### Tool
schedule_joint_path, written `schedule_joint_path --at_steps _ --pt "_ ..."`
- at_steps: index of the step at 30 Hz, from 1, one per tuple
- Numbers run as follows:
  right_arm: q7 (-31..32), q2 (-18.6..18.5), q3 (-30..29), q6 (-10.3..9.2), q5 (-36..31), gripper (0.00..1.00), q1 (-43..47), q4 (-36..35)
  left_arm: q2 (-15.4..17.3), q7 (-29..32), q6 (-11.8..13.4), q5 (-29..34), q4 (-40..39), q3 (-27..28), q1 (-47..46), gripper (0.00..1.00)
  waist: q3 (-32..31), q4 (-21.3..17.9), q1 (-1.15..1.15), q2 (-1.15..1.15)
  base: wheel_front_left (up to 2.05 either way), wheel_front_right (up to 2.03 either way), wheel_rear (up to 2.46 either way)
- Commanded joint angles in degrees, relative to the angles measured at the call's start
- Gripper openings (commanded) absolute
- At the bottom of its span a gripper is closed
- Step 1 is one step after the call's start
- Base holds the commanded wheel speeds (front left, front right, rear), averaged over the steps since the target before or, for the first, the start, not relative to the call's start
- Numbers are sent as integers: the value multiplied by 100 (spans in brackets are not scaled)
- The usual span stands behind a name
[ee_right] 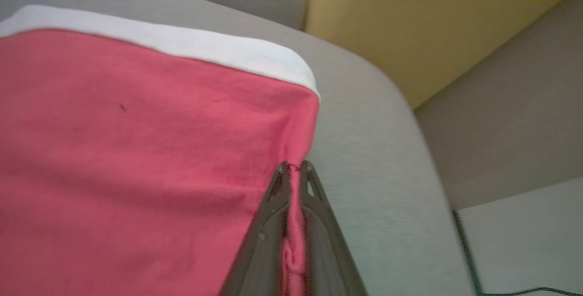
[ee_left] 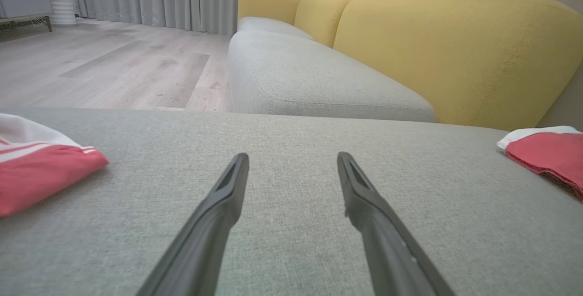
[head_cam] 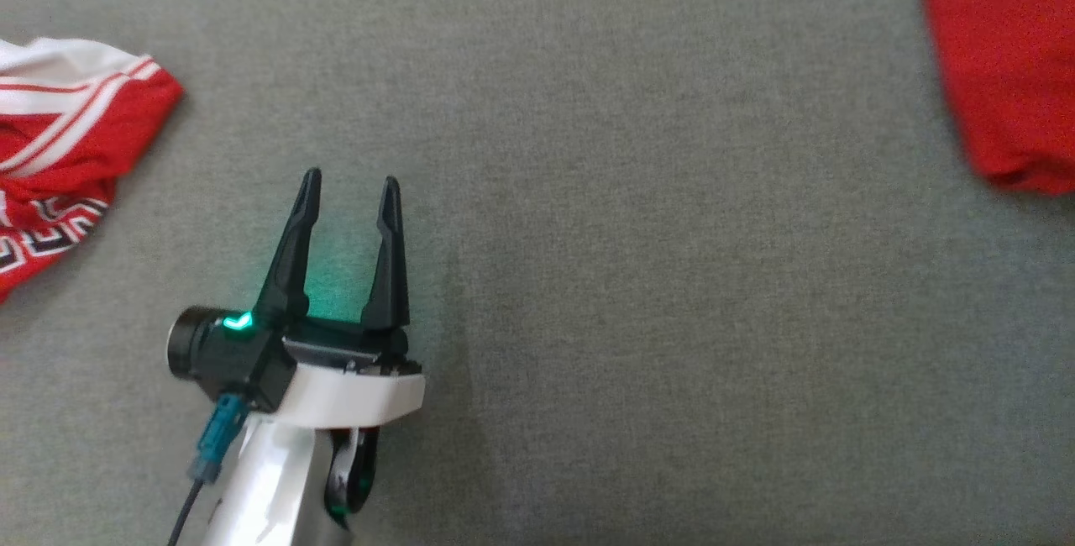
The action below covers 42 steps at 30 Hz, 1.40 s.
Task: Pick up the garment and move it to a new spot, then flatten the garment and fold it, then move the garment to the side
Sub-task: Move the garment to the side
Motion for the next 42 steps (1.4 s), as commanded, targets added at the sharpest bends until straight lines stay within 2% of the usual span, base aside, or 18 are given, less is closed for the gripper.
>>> schedule_joint_path --at_steps 1,5,6,7,8,10,13,17,19,24,28,31,34,39,42 --pt "31 -474 -113 -5 -124 0 35 -305 -3 -29 -45 40 -192 144 -139 100 324 -58 -1 0 0 0 0" --pt "152 -993 -594 -5 -403 0 63 -754 -3 -29 -94 32 -187 104 -299 100 578 -52 -1 0 0 0 0" --pt "158 -1076 -730 -5 -498 6 84 -859 -3 -29 -104 30 -188 92 -338 100 629 -45 -1 0 0 0 0" --pt "209 -1108 -825 -5 -567 61 126 -949 -3 -29 -115 27 -183 77 -375 100 662 -33 -1 0 0 0 0" --pt "244 -1090 -938 -5 -607 100 156 -1058 -3 -29 -121 23 -174 65 -404 100 680 -25 -1 0 0 0 0" --pt "256 -1126 -1059 -5 -960 100 272 -1339 -3 -29 -132 9 -145 31 -462 100 700 9 -1 0 0 0 0" --pt "311 -822 -1408 -5 -1341 100 445 -1726 -3 -29 -142 -13 -95 -6 -531 100 606 84 -1 0 0 0 0" --pt "362 54 -1697 -5 -1623 100 817 -2231 -3 -29 -101 -40 -4 -24 -461 100 239 186 -1 0 0 0 0" --pt "279 639 -1733 -5 -1573 100 1041 -2429 -3 -29 -58 -38 61 -17 -370 100 -36 237 -1 0 0 0 0" --pt "-366 1785 -1232 -5 -1214 100 1616 -2470 -3 -29 69 -52 273 67 -31 100 -855 353 -1 0 0 0 0" --pt "-1212 2353 -586 -5 -729 100 1995 -1984 -3 -29 180 -65 470 189 283 100 -1530 458 -1 0 0 0 0" --pt "-1737 2656 -181 -5 -482 100 2269 -1561 -3 -29 247 -63 610 296 538 100 -1986 526 -1 0 0 0 0" --pt "-1895 2853 -11 -5 -334 100 2595 -1520 -3 -29 299 36 710 399 787 100 -2405 580 -1 0 0 0 0" --pt "-1903 3025 -19 -5 -426 100 3367 -2596 -3 -29 286 144 599 559 1130 100 -2720 562 -1 0 0 0 0" --pt "-1904 3066 -11 -5 -390 100 3800 -2931 -3 -29 258 161 528 580 1305 100 -2841 528 -1 0 0 0 0"
